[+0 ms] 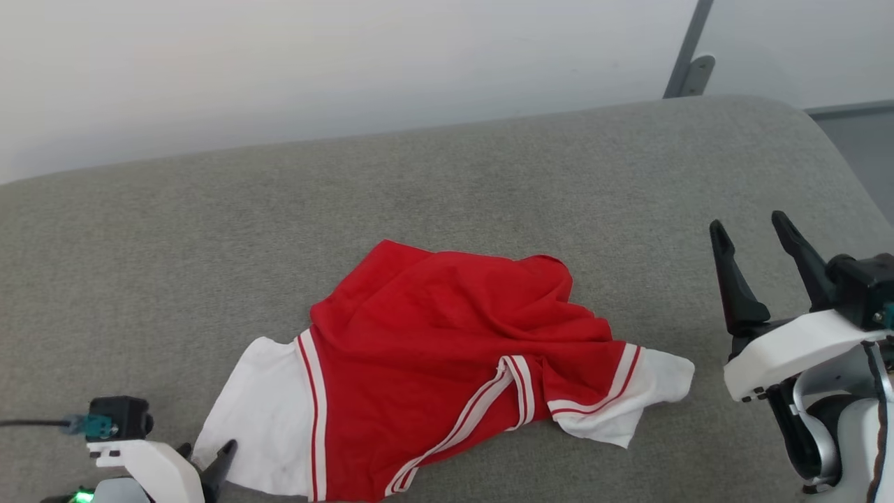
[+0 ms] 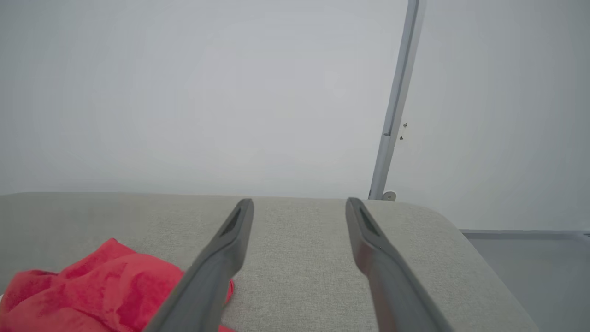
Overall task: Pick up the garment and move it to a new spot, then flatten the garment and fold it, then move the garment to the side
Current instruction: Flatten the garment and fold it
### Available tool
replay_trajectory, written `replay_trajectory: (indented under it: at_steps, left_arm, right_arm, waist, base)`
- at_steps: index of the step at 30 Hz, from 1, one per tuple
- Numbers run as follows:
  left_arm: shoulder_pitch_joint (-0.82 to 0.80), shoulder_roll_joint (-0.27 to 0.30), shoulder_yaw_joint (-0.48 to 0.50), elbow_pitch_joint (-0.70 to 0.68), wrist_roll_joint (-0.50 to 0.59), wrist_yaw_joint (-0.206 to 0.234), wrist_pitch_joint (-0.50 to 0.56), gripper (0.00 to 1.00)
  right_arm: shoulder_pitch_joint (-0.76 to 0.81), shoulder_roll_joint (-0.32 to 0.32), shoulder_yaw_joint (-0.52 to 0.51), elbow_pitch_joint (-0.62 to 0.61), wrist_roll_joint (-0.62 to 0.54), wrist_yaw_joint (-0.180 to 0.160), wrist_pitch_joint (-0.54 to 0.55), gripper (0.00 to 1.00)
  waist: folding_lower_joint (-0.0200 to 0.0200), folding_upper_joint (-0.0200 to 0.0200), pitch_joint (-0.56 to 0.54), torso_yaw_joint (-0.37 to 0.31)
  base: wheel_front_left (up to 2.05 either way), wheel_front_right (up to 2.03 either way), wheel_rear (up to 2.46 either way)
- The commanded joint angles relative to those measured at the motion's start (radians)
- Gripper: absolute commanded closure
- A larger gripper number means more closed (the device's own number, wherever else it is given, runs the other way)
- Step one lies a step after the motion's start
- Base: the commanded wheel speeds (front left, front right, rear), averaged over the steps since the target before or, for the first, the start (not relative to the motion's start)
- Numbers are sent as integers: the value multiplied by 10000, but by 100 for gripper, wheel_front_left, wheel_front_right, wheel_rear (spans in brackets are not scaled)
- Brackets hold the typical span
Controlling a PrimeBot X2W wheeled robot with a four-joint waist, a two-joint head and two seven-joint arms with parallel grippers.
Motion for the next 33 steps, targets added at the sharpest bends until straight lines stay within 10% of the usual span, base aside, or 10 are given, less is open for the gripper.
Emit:
replay_trajectory:
  at_steps: [1, 10, 12, 33]
  left_arm:
    - [-158, 98, -23, 5, 48, 102, 121, 0]
    - [-1043, 247, -605, 866, 311, 500, 1630, 0]
    - [-1265, 211, -806, 1166, 311, 422, 1993, 100]
    - [-2066, 2008, 120, 1796, 123, 924, 2763, 100]
  right_arm:
    - [-26, 114, -67, 52, -78, 1, -143, 0]
    - [-232, 731, -438, 634, -336, 1, -946, 0]
    - [-287, 792, -519, 757, -304, 1, -1052, 0]
    - [-425, 1028, -1333, 909, -363, 1, -1036, 0]
  waist:
    - [0, 0, 62, -68]
    - [0, 0, 443, -276]
    - [0, 0, 523, -267]
    - [0, 0, 935, -13]
  base:
    - [0, 0, 0]
    - [0, 0, 0]
    - [0, 0, 0]
    - [0, 0, 0]
